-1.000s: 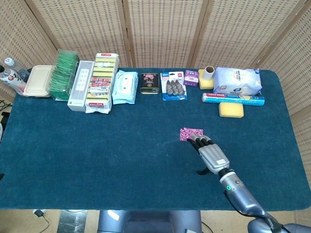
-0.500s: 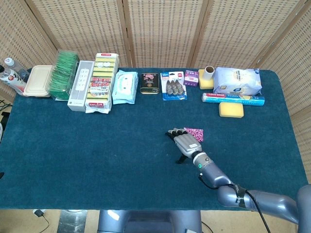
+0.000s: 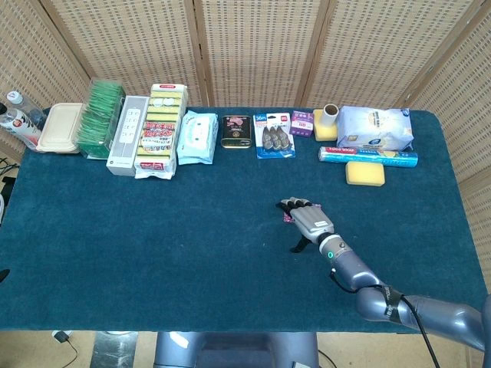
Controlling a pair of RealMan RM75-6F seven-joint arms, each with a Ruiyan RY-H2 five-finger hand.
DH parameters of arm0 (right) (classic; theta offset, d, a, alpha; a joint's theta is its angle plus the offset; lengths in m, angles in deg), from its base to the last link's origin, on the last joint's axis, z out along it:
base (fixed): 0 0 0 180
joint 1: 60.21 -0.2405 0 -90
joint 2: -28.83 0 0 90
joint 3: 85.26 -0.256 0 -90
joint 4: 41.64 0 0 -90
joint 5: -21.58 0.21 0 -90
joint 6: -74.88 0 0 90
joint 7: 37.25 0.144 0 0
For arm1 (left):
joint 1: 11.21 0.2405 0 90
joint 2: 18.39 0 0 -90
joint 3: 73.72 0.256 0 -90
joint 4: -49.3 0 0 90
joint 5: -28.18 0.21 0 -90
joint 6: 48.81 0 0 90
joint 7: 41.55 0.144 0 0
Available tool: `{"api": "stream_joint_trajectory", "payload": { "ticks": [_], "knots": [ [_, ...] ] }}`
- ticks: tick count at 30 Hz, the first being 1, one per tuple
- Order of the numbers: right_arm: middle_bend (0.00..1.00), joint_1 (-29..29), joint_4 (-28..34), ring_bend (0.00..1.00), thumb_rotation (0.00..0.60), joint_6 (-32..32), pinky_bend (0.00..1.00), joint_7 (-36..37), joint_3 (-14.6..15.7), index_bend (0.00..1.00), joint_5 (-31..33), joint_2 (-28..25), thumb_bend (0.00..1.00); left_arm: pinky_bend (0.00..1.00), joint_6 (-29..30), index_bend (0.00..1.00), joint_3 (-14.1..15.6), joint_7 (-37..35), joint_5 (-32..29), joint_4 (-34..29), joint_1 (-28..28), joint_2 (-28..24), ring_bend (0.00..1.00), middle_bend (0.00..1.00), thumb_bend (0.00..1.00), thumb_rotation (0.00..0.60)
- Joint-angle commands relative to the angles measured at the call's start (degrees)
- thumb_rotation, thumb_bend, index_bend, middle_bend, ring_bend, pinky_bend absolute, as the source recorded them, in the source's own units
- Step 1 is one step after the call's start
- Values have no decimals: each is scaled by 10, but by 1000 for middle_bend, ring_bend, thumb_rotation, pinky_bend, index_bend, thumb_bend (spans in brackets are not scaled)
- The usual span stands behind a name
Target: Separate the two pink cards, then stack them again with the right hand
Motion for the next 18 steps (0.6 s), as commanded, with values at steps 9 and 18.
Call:
{"api": "stream_joint_trajectory", "payload": {
  "ticks": [9,18],
  "knots": [
    [93,18,-15,14,582,-18,67,68,25,88,-33,-16,0,58,0,0,2,7,3,-4,0,1,0,0,104,600],
    [93,15,-55,34,583,-36,104,96,36,90,-37,-6,0,58,1,0,3,5,5,-3,1,2,0,0,102,600]
  ]
}}
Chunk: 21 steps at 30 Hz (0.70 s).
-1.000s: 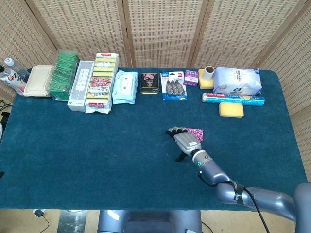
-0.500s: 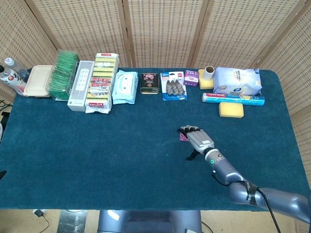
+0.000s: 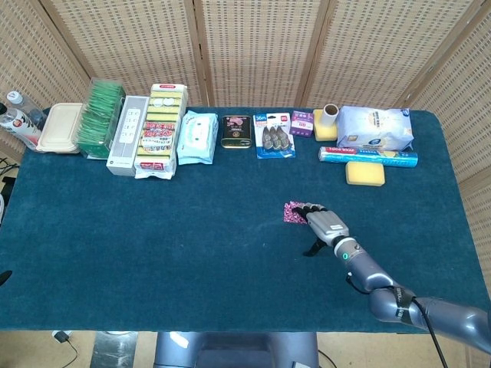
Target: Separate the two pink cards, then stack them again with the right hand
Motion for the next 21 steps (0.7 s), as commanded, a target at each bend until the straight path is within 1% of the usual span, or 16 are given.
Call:
{"api": "stream_joint_trajectory", "payload": {
  "ticks": [1,6,10,18,19,21],
  "knots": [
    [93,0,-9,40,582,-7,119,9,5,92,-1,1,0,58,0,0,0,-1,0,0,0,0,0,0,102,600],
    [96,5,-1,42,581,-14,136,21,17,96,-9,-8,0,59,2,0,1,-3,2,1,1,0,0,0,102,600],
    [96,12,23,42,580,-10,147,21,31,97,-24,-19,0,58,4,0,1,-4,4,1,2,0,0,0,103,600],
    [99,24,88,45,580,33,162,-3,53,102,-61,-35,0,58,5,0,3,-4,9,1,3,0,0,0,103,600],
    [99,26,105,45,578,39,164,-11,61,102,-68,-37,0,58,7,0,4,-5,10,1,4,0,0,0,103,600],
    [99,29,119,45,580,50,168,-21,68,102,-72,-40,0,58,8,0,4,-6,10,1,5,0,0,0,103,600]
  ]
}}
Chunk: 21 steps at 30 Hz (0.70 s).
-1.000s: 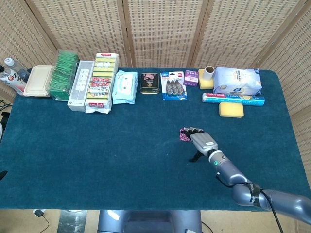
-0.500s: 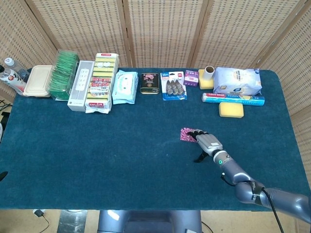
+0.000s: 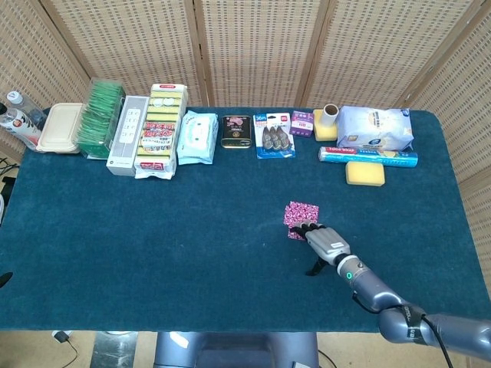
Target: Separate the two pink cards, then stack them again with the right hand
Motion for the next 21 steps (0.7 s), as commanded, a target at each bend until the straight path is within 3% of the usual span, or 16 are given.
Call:
{"api": "stream_joint_trajectory", "payload": {
  "ticks": [1,13,21],
  "knots": [
    [99,7,32,46,579,20,171,-23,18,102,-12,-8,0,58,1,0,0,-2,1,1,1,0,0,0,103,600],
    [100,9,127,48,581,64,198,-80,44,102,-34,-32,0,58,3,0,0,-4,3,1,2,0,0,0,103,600],
    [90,8,131,49,581,88,200,-62,14,102,-16,-51,0,58,5,0,1,-9,4,3,2,-1,0,0,103,600]
  ]
}}
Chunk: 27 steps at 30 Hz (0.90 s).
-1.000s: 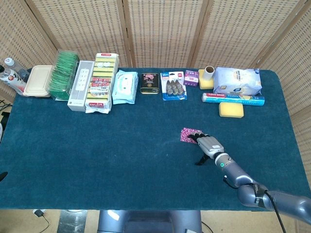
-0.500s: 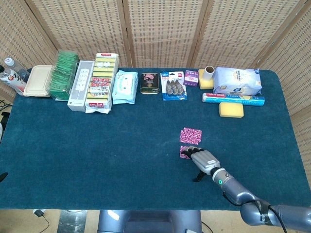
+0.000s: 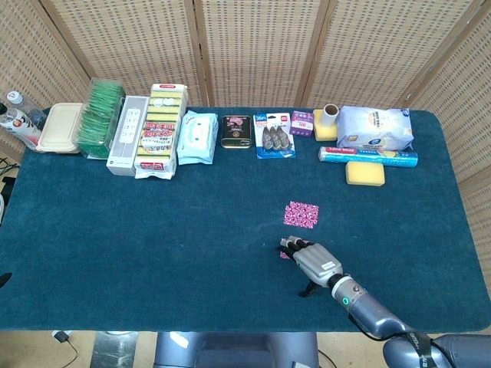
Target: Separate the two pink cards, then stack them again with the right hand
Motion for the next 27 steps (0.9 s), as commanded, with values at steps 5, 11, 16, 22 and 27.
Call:
{"api": "stream_joint_trajectory", "payload": {
  "ticks": [5,11,16,22,27],
  "knots": [
    [77,-19,-52,51,583,-24,202,27,-29,102,68,-10,0,58,0,0,0,-6,0,2,0,-2,0,0,103,600],
    [81,-48,-103,26,581,-62,168,22,-30,102,135,-6,0,58,-1,0,0,-5,1,2,0,-1,0,0,102,600],
    [85,-78,-111,0,578,-54,125,-19,-20,102,189,2,0,58,-3,0,1,0,1,0,-1,-1,0,0,102,600],
    [88,-107,-111,0,579,-40,122,-65,-3,123,247,17,0,58,-3,0,1,-1,1,0,-1,-1,0,0,104,600],
    [94,-131,-113,0,578,-35,130,-87,0,123,287,34,0,58,-4,0,1,-3,1,0,-2,-1,0,0,103,600]
  ]
}}
